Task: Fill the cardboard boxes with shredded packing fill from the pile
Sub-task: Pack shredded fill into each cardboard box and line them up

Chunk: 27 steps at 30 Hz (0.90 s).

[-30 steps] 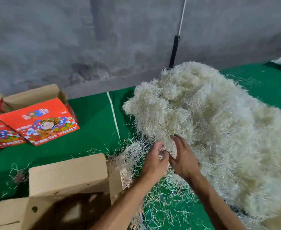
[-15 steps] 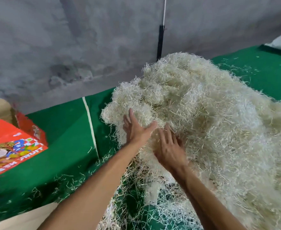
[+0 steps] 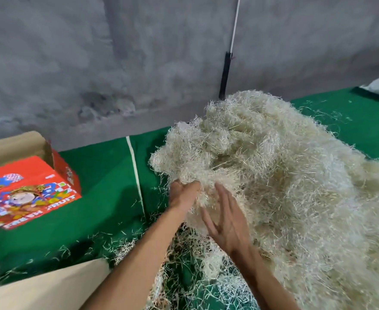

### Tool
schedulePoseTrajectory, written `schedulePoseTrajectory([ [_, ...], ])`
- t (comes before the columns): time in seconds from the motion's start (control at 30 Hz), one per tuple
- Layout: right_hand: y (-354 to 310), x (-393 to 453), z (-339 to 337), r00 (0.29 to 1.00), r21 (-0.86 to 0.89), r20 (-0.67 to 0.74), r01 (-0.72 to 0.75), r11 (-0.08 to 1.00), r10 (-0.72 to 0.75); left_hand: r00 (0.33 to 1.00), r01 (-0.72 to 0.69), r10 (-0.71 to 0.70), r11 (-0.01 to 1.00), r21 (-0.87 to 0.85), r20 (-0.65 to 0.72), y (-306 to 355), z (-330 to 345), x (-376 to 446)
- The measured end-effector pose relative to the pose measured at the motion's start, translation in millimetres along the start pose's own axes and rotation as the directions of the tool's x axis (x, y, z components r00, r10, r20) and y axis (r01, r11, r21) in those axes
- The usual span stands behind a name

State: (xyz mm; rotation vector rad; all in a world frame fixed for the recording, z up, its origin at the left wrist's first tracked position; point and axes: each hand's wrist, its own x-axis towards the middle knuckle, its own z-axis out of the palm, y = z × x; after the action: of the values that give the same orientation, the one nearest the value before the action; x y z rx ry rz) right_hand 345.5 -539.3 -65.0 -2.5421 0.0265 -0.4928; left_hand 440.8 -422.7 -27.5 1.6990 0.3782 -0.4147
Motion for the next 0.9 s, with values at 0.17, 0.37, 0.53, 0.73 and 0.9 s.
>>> schedulePoseTrajectory([
  [0.17,-41.4,-8.8,-35.2,0.999,-0.005,0.030,-0.035,0.999,0.035,0.995,-0.095,0.097,0.989,-0.115,0.007,55.4,-71.9,-63.2],
  [0.37,-125.5,-11.9,-52.1,0.997,0.058,0.062,0.050,0.997,-0.054,0.992,-0.065,0.093,0.953,-0.295,0.083,70.5,-140.2,-131.3],
  [0.53,-190.8,-23.7,-52.9,0.990,0.109,0.082,0.107,0.988,-0.116,0.991,-0.087,0.125,0.872,-0.482,0.047,76.7,-211.9,-180.9],
  [0.73,-257.0,-40.2,-46.7,0.984,0.224,0.110,0.114,0.968,-0.141,0.983,-0.174,0.168,0.765,-0.620,-0.069,61.7,-283.9,-226.2],
  [0.9,-336.9,-53.3,-61.9,0.947,0.606,-0.080,0.295,0.739,-0.313,0.982,-0.163,0.084,0.837,-0.522,-0.172,2.3,-315.1,-265.9],
])
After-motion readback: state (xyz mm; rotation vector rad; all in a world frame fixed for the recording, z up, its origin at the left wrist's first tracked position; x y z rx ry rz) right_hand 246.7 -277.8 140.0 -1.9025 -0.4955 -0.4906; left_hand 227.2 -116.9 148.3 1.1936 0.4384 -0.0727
